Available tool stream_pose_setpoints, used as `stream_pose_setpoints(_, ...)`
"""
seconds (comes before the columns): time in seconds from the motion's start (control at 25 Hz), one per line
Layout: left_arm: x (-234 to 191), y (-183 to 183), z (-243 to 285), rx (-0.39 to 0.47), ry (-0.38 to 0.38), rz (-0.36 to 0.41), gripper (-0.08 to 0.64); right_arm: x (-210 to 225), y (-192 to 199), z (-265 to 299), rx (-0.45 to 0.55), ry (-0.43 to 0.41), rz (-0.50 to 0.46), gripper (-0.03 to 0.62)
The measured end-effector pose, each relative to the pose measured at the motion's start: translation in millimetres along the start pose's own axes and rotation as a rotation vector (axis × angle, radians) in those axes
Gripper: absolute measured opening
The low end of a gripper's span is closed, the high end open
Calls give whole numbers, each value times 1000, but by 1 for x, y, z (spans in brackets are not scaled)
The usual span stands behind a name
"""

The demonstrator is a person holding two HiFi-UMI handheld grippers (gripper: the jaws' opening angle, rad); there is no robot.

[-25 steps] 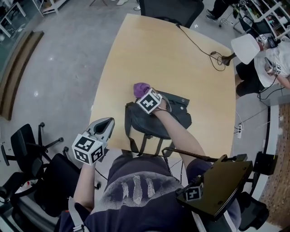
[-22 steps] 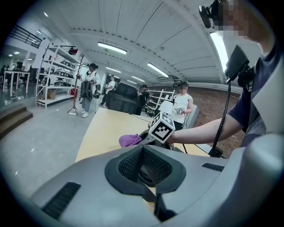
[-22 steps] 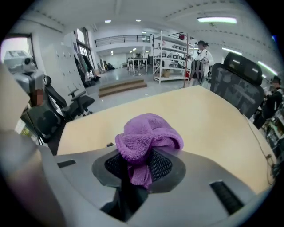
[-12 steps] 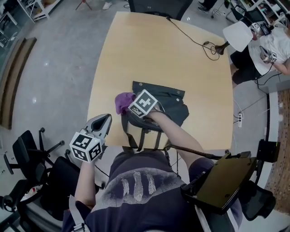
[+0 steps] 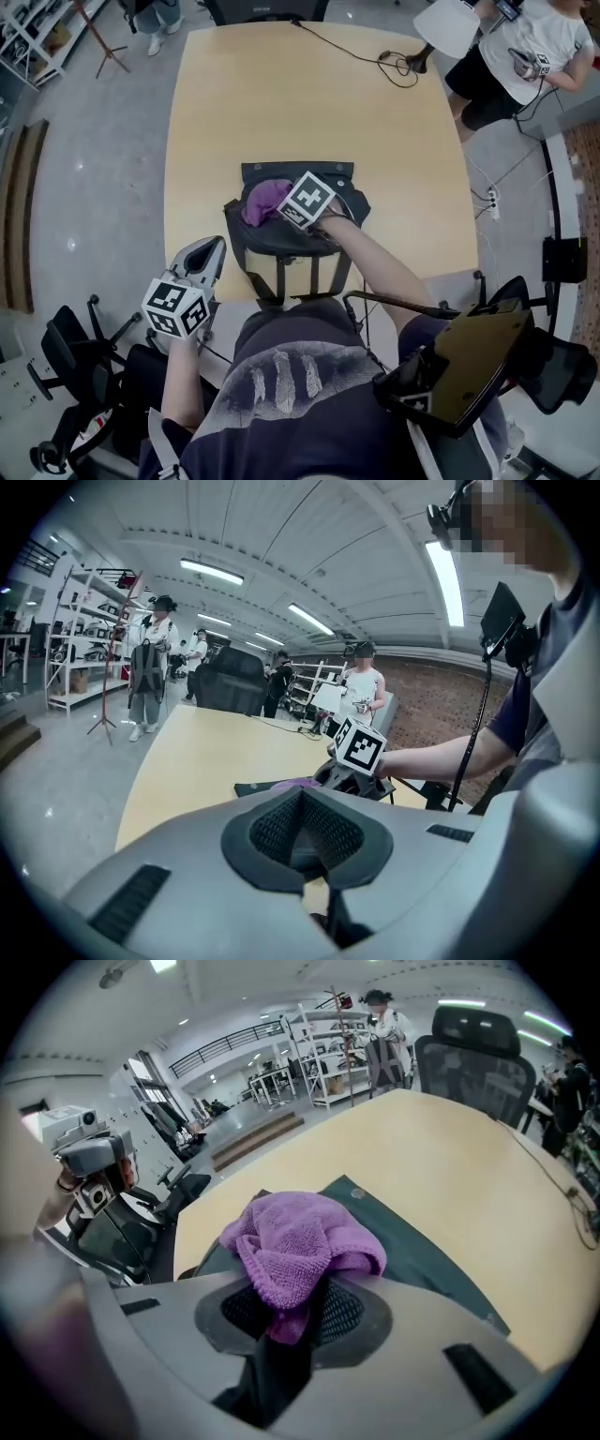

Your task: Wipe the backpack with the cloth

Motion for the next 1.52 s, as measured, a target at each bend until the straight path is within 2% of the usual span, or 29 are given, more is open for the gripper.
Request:
stream_pose_setpoints(0.12, 9, -4, 12, -11, 24, 12, 6, 29, 27, -9, -33, 64, 1, 98)
stream_pose_setpoints(0.2, 14, -7, 19, -15, 38, 16, 6, 45, 41, -12, -22, 61, 47, 99)
stream_pose_setpoints(0.28, 19, -11, 26, -20, 52, 26, 6, 57, 45, -15, -10, 55, 86, 99)
stream_pose_setpoints(0.52, 23, -16, 38, -47, 71, 56, 6, 86, 59, -26, -39, 114, 86, 100)
stream_pose_setpoints(0.8, 25, -24, 47, -72, 91, 69, 6, 134, 95, -40, -87, 187, 174, 100)
stream_pose_setpoints(1.0, 32, -32, 54, -82, 105, 92, 6, 153, 113, -50, -80, 227, 228, 100)
stream_pose_setpoints(1.08, 34, -36, 58, -80, 114, 100, 6, 163, 119, -58, -95, 274, 229, 100)
stream_pose_setpoints(1.2, 36, -39, 60, -75, 122, 110, 6, 188, 136, -76, -141, 436, 171, 99)
stream_pose_setpoints(1.24, 36, -39, 59, -74, 124, 111, 6, 196, 145, -84, -146, 469, 180, 99)
stream_pose_setpoints(1.4, 40, -32, 62, -84, 136, 105, 6, 204, 184, -125, -120, 523, 335, 99)
stream_pose_setpoints(1.44, 41, -29, 65, -88, 143, 106, 6, 200, 192, -134, -122, 540, 344, 99)
stream_pose_setpoints(1.52, 42, -26, 67, -86, 154, 106, 6, 184, 194, -132, -79, 515, 343, 100)
Point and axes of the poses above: the fingertips, and each gripper's own axes: z forward along the fingers, x to its right, y out of its underside, the point moved 5 cm from there along -z, backward along the fingers, and after that the axes turned 13 degrees about y, right-handed, at the moved point
